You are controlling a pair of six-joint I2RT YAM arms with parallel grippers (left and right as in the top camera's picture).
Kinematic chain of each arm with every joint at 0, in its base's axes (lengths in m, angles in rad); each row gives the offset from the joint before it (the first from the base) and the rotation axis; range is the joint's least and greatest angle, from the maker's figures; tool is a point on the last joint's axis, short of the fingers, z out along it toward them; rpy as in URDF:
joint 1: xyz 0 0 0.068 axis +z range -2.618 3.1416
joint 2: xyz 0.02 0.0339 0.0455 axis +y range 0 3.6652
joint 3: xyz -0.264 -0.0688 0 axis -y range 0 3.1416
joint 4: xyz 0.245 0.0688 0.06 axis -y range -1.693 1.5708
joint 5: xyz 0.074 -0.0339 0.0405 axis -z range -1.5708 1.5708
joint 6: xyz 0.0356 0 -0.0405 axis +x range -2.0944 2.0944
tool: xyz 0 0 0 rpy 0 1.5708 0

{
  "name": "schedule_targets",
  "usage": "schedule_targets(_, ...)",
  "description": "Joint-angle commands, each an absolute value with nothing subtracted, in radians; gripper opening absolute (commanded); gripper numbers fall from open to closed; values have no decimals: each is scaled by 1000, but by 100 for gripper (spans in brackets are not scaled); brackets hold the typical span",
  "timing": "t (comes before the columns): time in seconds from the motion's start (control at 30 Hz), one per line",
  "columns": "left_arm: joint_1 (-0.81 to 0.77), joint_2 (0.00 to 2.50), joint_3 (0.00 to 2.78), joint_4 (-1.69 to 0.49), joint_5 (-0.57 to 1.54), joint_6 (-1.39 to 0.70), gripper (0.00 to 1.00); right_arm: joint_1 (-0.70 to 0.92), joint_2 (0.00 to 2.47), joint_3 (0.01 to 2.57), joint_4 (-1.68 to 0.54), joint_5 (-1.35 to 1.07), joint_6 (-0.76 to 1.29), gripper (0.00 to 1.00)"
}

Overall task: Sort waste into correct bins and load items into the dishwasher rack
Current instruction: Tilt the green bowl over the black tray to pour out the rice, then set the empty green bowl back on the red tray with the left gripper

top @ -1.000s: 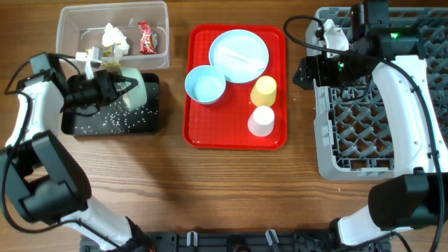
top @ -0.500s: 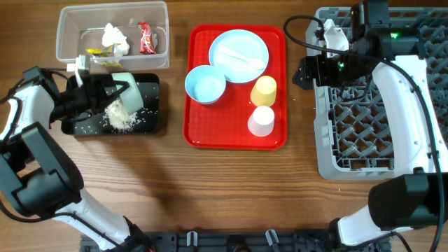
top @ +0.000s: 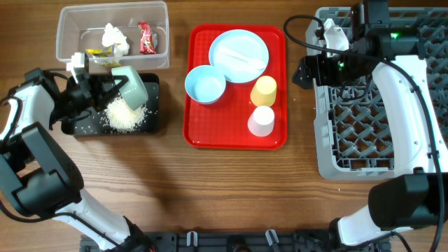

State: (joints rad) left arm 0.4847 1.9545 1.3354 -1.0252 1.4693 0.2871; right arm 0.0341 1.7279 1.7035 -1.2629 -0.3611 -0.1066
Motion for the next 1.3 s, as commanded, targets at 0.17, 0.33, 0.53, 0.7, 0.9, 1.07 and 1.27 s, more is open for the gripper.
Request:
schedule_targets(0.17, 531, 1965, 1345, -1034, 1577, 303, 4, 35, 1705, 1706, -1261, -354, -105, 92)
schedule_targets(0.33, 532, 1965, 1345, -1045, 1577, 295, 4, 35, 1705, 1706, -1261, -355, -104, 92)
schedule_targets(0.53, 531, 1964, 1345, -1045, 1576, 296, 4, 35, 1705, 1706, -1261, -355, -105, 92)
schedule_targets(0.7, 476, 1881, 1345, -1037, 1575, 391, 4, 35, 1705, 1706, -1262, -354, -105, 93)
schedule_targets(0.9, 164, 1607, 1347, -991, 1102, 378, 4, 35, 1705, 1706, -1259, -355, -104, 95)
schedule_targets(1.07, -257, 1598, 1346, -924, 373, 163, 4, 35, 1705, 1706, -1261, -355, -102, 95)
schedule_targets(1.27, -550, 1721, 1346, -875, 54, 96, 4, 35, 1705, 1706, -1261, -355, -102, 95)
